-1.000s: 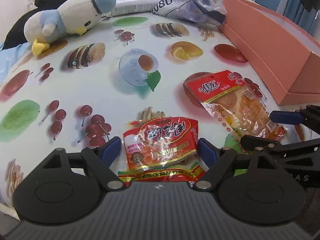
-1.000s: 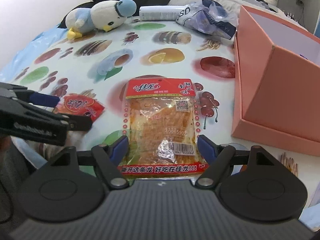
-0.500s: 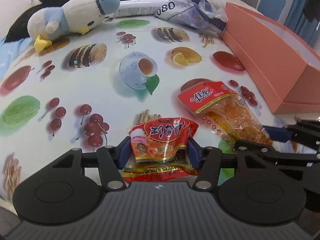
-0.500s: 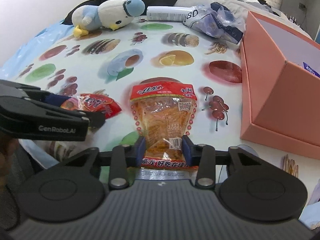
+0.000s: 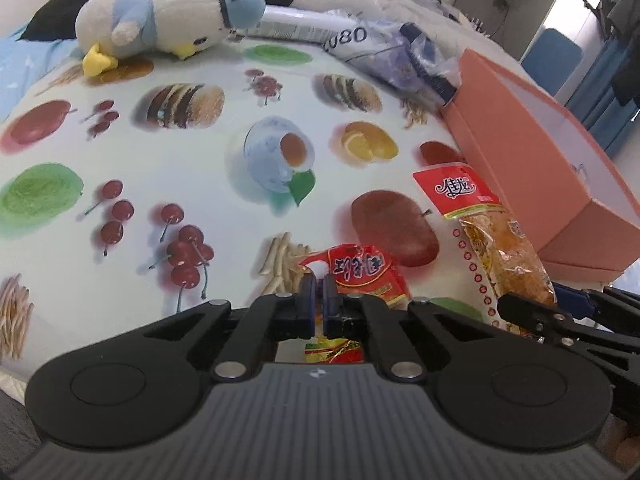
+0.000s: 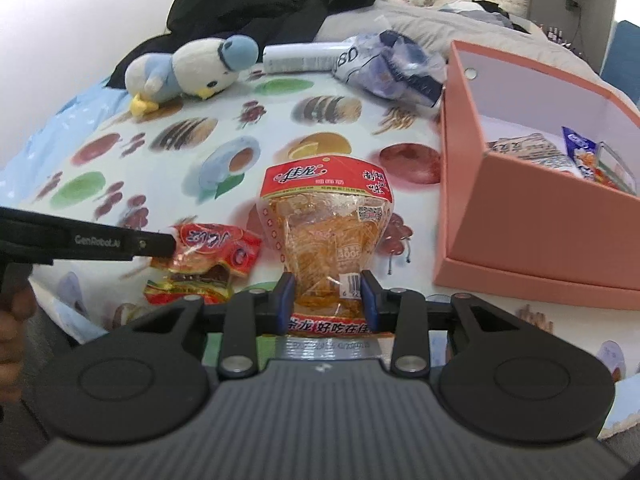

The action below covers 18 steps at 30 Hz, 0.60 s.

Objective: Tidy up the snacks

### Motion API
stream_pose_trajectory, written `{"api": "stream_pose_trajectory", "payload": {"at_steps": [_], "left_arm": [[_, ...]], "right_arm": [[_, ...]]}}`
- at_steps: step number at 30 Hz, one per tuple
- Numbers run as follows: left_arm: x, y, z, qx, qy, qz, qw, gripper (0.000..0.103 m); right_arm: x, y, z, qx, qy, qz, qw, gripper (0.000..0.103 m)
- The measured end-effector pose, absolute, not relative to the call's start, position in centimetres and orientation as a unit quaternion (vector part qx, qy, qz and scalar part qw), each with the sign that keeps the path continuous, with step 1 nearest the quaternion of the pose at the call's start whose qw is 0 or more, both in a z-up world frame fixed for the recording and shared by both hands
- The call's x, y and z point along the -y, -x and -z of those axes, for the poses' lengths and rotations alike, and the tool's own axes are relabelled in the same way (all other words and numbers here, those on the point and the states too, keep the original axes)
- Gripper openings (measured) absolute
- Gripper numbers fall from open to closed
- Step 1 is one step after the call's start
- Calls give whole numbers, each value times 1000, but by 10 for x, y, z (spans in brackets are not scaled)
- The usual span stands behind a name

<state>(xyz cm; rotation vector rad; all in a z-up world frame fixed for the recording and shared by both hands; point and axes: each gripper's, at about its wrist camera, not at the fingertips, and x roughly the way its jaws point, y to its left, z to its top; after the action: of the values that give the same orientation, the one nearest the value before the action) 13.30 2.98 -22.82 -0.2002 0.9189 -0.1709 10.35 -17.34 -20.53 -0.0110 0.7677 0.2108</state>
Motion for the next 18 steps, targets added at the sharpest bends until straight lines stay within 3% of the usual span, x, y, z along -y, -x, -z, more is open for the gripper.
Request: {"api": "stream_pose_trajectory", "payload": {"at_steps": [18], "left_arm": [[8,-105,140,-371,100,134,914,0]], "right_arm": [[203,-72,146,-325,-29,-68,943,37]]}}
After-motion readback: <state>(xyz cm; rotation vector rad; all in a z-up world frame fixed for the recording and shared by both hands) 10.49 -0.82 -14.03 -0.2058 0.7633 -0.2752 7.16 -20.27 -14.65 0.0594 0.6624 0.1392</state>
